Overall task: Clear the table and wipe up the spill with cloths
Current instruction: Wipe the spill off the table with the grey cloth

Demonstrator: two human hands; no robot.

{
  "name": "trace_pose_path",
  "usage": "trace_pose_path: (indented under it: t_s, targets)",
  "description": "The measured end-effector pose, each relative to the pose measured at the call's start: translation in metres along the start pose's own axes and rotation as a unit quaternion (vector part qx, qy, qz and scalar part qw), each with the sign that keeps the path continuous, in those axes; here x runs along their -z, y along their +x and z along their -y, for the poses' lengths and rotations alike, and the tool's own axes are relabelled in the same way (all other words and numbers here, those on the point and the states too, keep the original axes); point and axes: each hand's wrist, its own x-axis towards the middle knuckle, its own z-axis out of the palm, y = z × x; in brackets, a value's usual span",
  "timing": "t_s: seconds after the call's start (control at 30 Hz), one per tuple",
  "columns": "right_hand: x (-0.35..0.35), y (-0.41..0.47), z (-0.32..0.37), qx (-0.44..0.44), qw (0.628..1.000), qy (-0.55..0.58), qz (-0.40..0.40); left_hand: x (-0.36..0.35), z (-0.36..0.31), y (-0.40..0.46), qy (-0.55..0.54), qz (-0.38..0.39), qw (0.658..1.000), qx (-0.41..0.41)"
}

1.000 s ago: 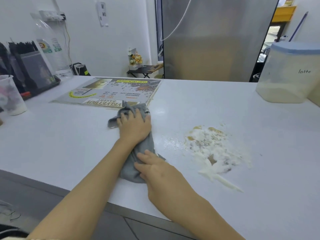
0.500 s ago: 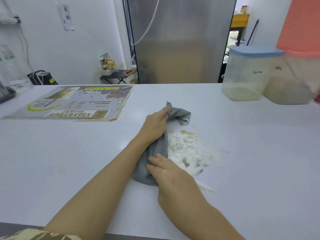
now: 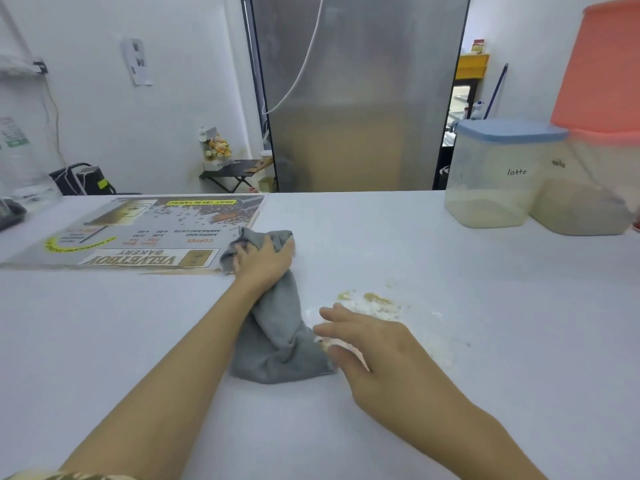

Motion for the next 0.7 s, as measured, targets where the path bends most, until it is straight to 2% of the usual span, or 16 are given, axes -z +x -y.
trace_pose_path:
  t_s: [0.13,0.37,0.6,0.7]
  targets:
    - [0.009,0.01,-0.01,-0.02,1.0,-0.001,0.008,-0.005,-0.005,0.033,0.067,-0.007,0.996,-0.06]
    - [0.028,0.028,-0.043,-0.075,0.996,-0.035,-0.027,-0.011,-0.039,0.056,0.059,0.031,0.984,-0.163]
    - [0.055,0.056,-0.062,-0.152,0.986,-0.04,-0.061,-0.021,-0.05,0.032,0.035,0.124,0.954,-0.271]
    - [0.063,0.057,-0.065,-0.161,0.981,-0.034,-0.1,-0.026,-0.048,0.002,0.023,0.17,0.923,-0.344]
